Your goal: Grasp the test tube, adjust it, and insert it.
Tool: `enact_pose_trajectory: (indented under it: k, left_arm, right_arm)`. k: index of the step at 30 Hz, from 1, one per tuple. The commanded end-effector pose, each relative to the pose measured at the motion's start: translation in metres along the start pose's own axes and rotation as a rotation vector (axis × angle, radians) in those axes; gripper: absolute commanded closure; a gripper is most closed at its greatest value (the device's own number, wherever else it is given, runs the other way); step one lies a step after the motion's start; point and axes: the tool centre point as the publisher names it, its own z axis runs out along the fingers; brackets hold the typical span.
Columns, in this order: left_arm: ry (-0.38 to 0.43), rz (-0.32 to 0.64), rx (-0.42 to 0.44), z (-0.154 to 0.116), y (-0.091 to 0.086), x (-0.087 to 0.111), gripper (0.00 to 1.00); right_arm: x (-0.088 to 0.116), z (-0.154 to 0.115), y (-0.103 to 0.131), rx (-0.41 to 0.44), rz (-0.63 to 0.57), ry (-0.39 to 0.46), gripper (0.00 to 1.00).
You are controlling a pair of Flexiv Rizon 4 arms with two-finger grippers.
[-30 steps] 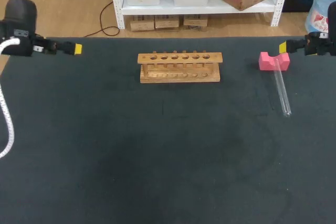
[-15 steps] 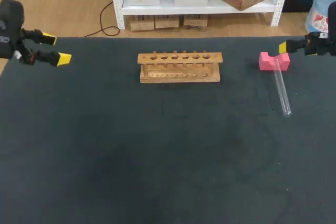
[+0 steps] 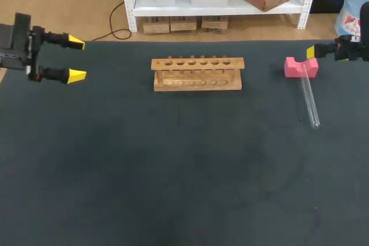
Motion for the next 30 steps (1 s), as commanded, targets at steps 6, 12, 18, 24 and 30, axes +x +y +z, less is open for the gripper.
enact_pose_trajectory:
  k: [6, 12, 18, 24, 30]
  left_arm:
    - [-0.059, -0.034, 0.052, 0.032, 0.018, 0.012, 0.00]
    - [-0.032, -0.038, 0.075, 0.046, 0.016, 0.016, 0.00]
    - [-0.028, -0.069, 0.060, 0.054, 0.022, 0.021, 0.00]
    - [-0.010, -0.078, 0.055, 0.059, 0.023, 0.022, 0.00]
    - [-0.009, -0.081, 0.056, 0.059, 0.024, 0.022, 0.00]
  right_arm:
    - [0.000, 0.000, -0.001, -0.003, -0.001, 0.001, 0.00]
    - [0.000, 0.000, -0.001, -0.003, -0.001, 0.001, 0.00]
    - [0.000, 0.000, -0.001, -0.003, -0.001, 0.001, 0.00]
    - [0.000, 0.000, -0.001, -0.003, -0.001, 0.001, 0.00]
    - [0.000, 0.000, -0.001, -0.003, -0.001, 0.001, 0.00]
